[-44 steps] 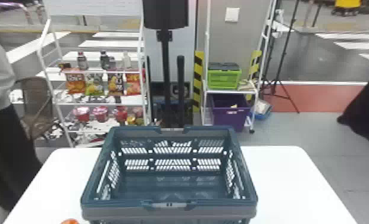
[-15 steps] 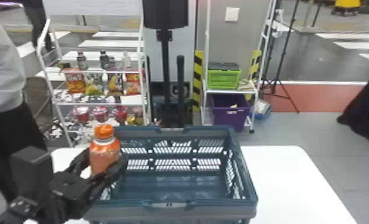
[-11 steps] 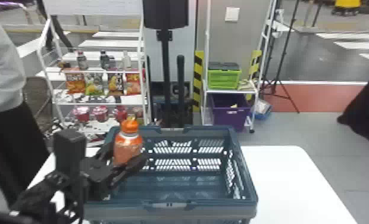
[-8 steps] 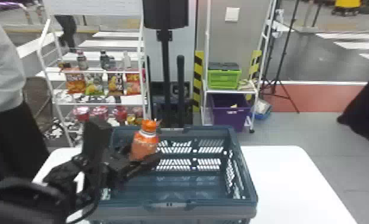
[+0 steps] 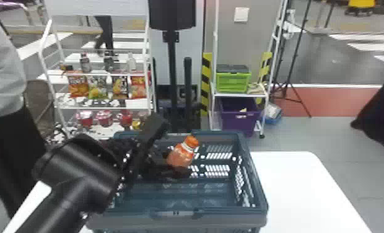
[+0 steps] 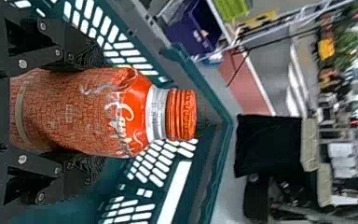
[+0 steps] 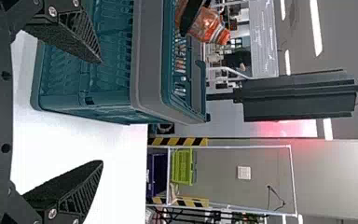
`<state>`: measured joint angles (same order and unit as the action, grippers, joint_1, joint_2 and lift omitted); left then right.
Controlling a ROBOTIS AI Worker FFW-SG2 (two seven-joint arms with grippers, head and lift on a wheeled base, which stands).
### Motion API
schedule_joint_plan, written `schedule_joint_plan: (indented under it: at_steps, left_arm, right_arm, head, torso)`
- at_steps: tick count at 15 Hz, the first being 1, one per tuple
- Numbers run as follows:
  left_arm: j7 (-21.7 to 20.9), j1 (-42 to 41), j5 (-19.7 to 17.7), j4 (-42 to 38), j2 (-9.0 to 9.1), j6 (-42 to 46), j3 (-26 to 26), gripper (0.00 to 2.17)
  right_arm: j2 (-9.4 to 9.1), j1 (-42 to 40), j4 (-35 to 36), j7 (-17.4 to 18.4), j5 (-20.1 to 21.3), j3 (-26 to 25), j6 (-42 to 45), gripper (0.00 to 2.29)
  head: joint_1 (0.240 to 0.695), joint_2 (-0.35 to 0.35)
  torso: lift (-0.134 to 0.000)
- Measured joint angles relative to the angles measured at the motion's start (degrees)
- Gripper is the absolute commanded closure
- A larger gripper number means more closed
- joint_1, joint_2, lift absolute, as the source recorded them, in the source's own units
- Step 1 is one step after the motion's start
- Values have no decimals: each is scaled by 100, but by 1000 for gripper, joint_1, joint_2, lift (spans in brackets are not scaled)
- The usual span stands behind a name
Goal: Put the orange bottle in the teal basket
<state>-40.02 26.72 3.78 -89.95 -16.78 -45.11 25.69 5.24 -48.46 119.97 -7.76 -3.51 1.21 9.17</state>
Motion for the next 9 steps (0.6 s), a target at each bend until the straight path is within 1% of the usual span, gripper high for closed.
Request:
schedule_joint_plan:
  at_steps: [2, 4, 6, 8, 9]
  left_arm:
    - [-334, 428, 204, 633, 11, -3, 414, 610]
    - [-588, 765, 422, 1192, 86, -2, 740, 606]
    - [-774, 1035, 692, 1777, 270, 11, 925, 610]
    - [-800, 1202, 924, 2242, 447, 54, 989, 610]
    - [-855, 1261, 1105, 2486, 571, 102, 989, 606]
  right_arm:
    - [-13, -6, 0, -1, 13, -5, 1, 127]
    - [-28, -15, 1, 1, 39, -4, 1, 127]
    - [-39, -24, 7, 3, 66, 1, 1, 127]
    - [-44, -36, 10, 3, 87, 4, 1, 127]
    - [-47, -39, 10, 3, 95, 8, 1, 127]
  head:
    - [499, 0]
    - [499, 0]
    - [499, 0]
    - [499, 0]
    - [499, 0]
  torso:
    - [0]
    - [0]
    - [0]
    - [0]
    - [0]
